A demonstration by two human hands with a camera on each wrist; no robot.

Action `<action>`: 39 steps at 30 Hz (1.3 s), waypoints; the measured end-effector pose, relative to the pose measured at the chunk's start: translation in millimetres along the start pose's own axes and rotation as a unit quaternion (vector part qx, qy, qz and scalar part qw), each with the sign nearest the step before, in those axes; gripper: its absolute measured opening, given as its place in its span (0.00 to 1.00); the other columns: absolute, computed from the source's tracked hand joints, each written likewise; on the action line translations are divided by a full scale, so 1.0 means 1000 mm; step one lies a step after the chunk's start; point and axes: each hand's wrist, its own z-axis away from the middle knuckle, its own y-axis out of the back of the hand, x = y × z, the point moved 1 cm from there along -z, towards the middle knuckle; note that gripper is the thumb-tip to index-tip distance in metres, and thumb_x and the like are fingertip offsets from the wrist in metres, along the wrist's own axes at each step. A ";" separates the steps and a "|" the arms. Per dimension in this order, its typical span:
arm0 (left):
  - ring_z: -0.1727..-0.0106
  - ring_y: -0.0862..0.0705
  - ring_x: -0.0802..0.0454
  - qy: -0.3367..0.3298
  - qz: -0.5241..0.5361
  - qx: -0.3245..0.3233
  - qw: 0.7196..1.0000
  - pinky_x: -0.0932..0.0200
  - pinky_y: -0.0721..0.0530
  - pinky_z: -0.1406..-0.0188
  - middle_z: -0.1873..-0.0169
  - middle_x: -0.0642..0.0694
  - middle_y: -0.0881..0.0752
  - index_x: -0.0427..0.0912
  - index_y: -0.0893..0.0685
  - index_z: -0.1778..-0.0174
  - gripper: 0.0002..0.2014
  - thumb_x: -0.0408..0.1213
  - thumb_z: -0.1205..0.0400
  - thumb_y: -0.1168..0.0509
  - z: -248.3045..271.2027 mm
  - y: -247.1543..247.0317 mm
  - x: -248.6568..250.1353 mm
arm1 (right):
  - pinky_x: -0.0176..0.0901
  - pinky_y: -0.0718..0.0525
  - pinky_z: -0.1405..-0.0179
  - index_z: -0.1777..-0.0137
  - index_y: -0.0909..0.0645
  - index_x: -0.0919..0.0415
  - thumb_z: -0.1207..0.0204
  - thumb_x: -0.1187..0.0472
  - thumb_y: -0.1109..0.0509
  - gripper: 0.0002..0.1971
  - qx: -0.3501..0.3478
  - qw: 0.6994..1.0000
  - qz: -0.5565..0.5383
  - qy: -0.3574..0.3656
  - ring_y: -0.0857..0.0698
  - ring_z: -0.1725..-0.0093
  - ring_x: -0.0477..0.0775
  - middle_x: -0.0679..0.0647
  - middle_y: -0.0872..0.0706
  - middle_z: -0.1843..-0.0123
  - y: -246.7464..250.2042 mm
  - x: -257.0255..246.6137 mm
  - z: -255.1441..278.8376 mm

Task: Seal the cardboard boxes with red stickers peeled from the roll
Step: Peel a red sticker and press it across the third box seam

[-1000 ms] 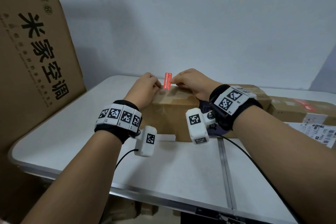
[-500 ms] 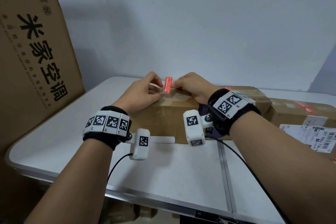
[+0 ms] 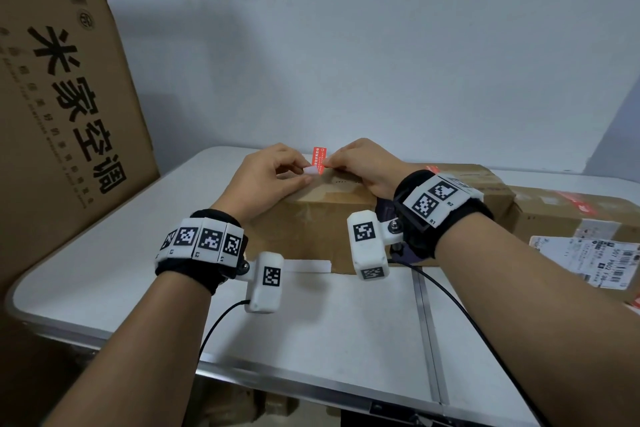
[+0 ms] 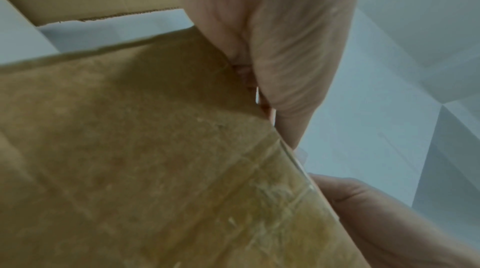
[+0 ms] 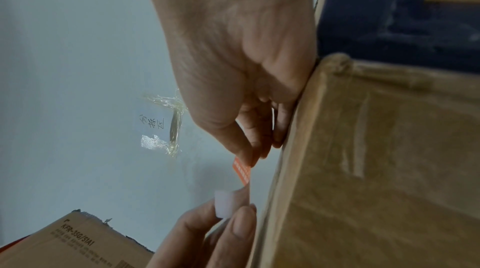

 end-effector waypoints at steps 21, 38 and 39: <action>0.53 0.15 0.55 -0.016 -0.046 -0.064 0.997 0.60 0.18 0.48 0.57 0.53 0.13 0.55 0.08 0.53 0.08 0.39 0.25 0.27 0.007 0.006 0.009 | 0.46 0.16 0.55 0.70 0.16 0.57 0.33 0.64 0.24 0.07 0.020 0.982 0.169 0.080 0.18 0.60 0.49 0.51 0.14 0.66 -0.003 0.007 0.002; 0.52 0.15 0.55 0.013 -0.030 -0.076 0.997 0.53 0.17 0.45 0.58 0.54 0.12 0.55 0.08 0.60 0.14 0.29 0.27 0.32 0.008 0.007 0.013 | 0.44 0.18 0.48 0.64 0.19 0.54 0.30 0.63 0.25 0.06 0.033 0.966 0.240 0.094 0.18 0.50 0.50 0.52 0.14 0.53 -0.004 0.003 0.009; 0.52 0.15 0.55 0.015 -0.028 -0.076 0.997 0.54 0.17 0.45 0.58 0.55 0.12 0.55 0.08 0.61 0.15 0.29 0.27 0.32 0.009 0.007 0.013 | 0.46 0.18 0.46 0.61 0.19 0.55 0.30 0.61 0.25 0.05 0.033 0.965 0.246 0.089 0.17 0.48 0.51 0.54 0.14 0.51 -0.005 0.002 0.009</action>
